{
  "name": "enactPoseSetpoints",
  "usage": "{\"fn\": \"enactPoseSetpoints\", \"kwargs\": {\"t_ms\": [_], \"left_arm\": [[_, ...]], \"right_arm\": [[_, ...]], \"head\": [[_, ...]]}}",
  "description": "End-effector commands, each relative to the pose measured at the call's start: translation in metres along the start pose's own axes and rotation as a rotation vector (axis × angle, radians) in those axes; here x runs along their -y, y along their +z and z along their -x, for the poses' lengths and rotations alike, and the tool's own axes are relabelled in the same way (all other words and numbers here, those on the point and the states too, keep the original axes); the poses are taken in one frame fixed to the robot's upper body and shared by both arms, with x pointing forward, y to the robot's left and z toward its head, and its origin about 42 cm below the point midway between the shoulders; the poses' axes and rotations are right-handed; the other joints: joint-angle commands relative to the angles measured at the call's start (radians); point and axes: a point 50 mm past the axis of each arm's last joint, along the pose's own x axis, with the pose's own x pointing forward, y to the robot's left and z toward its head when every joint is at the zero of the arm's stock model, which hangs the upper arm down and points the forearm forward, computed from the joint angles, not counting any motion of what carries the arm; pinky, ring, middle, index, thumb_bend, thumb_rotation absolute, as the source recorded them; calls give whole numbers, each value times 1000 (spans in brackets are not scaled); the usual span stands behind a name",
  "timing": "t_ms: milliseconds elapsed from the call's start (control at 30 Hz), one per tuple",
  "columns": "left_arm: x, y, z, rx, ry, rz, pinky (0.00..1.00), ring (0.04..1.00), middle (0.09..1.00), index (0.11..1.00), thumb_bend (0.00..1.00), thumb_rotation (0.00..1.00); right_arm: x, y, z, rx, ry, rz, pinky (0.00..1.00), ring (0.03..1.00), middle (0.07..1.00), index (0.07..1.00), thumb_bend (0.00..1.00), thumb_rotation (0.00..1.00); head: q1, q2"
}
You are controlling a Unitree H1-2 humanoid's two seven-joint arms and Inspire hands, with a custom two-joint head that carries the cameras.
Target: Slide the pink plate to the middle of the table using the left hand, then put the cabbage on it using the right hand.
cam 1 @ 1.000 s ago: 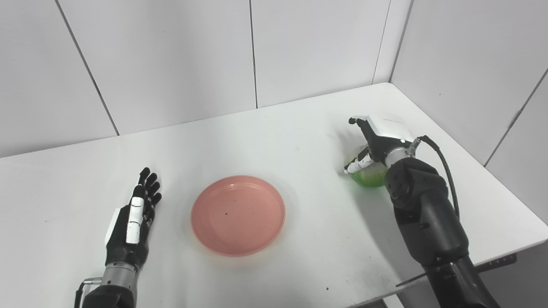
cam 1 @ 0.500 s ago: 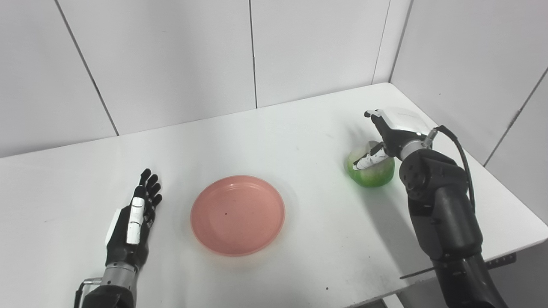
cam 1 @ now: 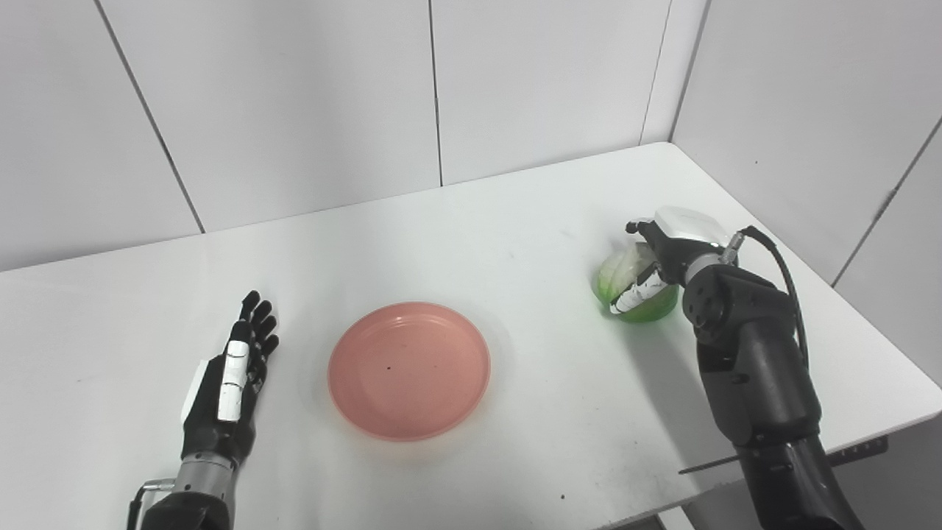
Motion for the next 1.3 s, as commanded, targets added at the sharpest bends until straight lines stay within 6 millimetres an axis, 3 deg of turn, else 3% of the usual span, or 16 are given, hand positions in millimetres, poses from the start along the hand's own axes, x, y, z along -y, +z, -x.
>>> {"fn": "enactPoseSetpoints", "kwargs": {"t_ms": [0,167,333,367,400,433,467,500,567,667,733,1000,1200,1267], "left_arm": [[-1,2,1,5,-10,-7,1000,1000,1000,1000,775,983],[0,3,2,3,-8,0,1000,1000,1000,1000,776,977],[0,3,1,8,-8,-5,1000,1000,1000,1000,775,977],[0,3,1,9,-9,-6,1000,1000,1000,1000,771,981],[1,3,1,10,-7,-4,1000,1000,1000,1000,765,978],[1,3,1,11,-7,2,1000,1000,1000,1000,764,978],[1,4,1,13,-7,6,1000,1000,1000,1000,754,974],[1,4,1,14,-6,10,1000,1000,1000,1000,748,972],[1,4,1,13,-5,8,1000,1000,1000,1000,743,970],[1,4,1,15,-3,2,1000,1000,1000,1000,738,977],[2,4,0,15,-5,6,1000,1000,1000,1000,745,969],[3,5,0,14,-14,13,1000,1000,1000,1000,751,971],[7,5,0,18,-13,6,1000,1000,1000,1000,749,969],[9,5,0,19,-13,8,1000,1000,1000,1000,730,976]], "right_arm": [[19,8,-1,30,-46,-21,579,810,943,868,1000,183],[11,9,-8,21,-29,-7,599,828,944,861,998,162],[6,11,-13,30,-49,-20,565,759,903,835,929,64],[5,11,-14,38,-60,-9,539,714,853,803,896,38],[5,12,-13,52,-71,-4,437,577,702,755,856,18],[4,11,-13,62,-80,-10,416,549,673,748,849,14],[3,10,-13,71,-89,-24,332,439,577,717,713,7],[3,9,-13,80,-99,-43,271,360,525,688,643,3],[1,8,-12,98,-112,-79,210,275,483,532,553,0],[1,10,-12,118,-130,-86,248,317,432,523,525,0],[0,11,-12,129,-149,-77,291,361,445,519,523,0],[1,16,-11,157,-225,-114,215,286,400,511,523,0],[8,22,-4,205,-300,-211,279,374,447,501,529,0],[11,28,1,234,-331,-256,230,301,409,511,524,0]], "head": [[1,3],[2,5],[3,5],[3,5],[3,5],[3,5],[3,6],[3,6],[3,6],[5,7],[7,8],[12,8],[26,5],[32,4]]}}
